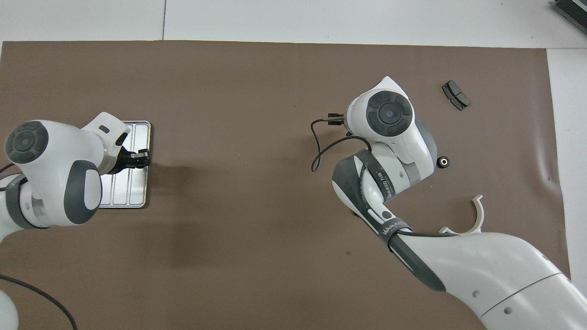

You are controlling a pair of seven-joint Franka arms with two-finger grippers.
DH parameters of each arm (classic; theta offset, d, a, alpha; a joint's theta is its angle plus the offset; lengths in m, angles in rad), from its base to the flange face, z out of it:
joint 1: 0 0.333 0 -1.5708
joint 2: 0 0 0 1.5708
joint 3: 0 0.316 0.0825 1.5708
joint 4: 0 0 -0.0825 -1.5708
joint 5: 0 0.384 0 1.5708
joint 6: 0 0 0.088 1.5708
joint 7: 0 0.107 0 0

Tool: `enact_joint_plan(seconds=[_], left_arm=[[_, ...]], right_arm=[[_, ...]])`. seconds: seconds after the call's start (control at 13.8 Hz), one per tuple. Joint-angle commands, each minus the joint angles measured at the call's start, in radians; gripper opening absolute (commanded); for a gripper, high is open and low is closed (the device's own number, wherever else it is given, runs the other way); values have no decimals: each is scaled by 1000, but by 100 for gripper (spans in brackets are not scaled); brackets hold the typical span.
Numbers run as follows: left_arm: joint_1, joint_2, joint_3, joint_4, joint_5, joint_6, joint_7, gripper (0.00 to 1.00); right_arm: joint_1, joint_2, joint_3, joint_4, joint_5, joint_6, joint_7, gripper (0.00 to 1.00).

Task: Place bearing gear from tray to pile

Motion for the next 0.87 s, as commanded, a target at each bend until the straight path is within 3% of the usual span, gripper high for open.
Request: enact_joint_plan(seconds=[0.0, 0.36, 0.58, 0.65, 0.73, 0.8], left_arm=[[-151, -17, 14, 3, 2, -26, -237, 20], [-389, 9, 12, 35, 2, -11, -541, 20], [-450, 81, 9, 101, 2, -2, -573, 23], [-462, 98, 9, 109, 2, 12, -573, 29], [-466, 100, 9, 109, 2, 31, -573, 40], [-466, 100, 7, 109, 2, 44, -572, 56]], right_arm=[[-89, 10, 20, -16, 1, 42, -75, 0], [-180, 27, 22, -39, 5, 74, -122, 0], [-195, 47, 23, -42, 5, 101, -119, 15], [-195, 53, 23, -45, 5, 104, -121, 27], [-193, 53, 25, -47, 5, 105, -121, 58], [-195, 53, 25, -45, 5, 105, -119, 98]])
